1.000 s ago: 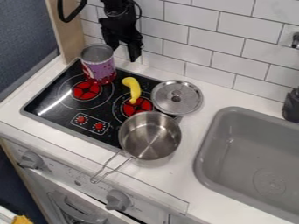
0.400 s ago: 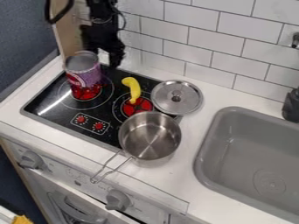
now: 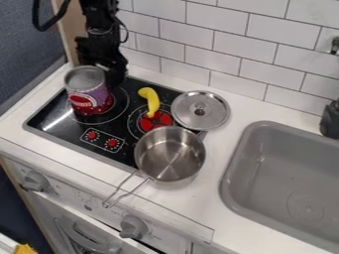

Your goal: Move the purple can to the bottom of the stove

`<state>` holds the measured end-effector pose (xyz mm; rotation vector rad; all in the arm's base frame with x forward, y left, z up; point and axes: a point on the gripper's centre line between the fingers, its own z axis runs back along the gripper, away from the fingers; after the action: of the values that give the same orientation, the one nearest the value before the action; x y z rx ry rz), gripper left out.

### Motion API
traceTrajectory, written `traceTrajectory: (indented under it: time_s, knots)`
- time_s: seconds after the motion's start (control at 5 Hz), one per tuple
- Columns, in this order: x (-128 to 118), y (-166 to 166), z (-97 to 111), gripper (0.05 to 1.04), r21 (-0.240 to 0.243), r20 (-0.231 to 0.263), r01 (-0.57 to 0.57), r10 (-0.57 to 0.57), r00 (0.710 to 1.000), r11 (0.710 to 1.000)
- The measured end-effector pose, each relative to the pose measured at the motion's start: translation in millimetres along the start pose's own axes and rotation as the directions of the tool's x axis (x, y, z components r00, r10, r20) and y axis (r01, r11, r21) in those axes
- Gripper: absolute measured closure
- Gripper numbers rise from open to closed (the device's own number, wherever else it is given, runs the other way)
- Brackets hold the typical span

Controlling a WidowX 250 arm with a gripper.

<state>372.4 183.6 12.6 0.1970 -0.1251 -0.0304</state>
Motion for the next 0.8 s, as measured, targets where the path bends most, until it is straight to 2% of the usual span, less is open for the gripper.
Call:
traceTrajectory:
  time_s: [0.4, 0.8]
  knots:
    - [-36.5, -9.7, 8.7, 0.083, 0.021, -0.015, 0.03, -0.03, 0.999, 0.999]
    - [-63.7, -10.6, 14.1, 0.083, 0.018, -0.014, 0.034, -0.033, 0.999, 0.999]
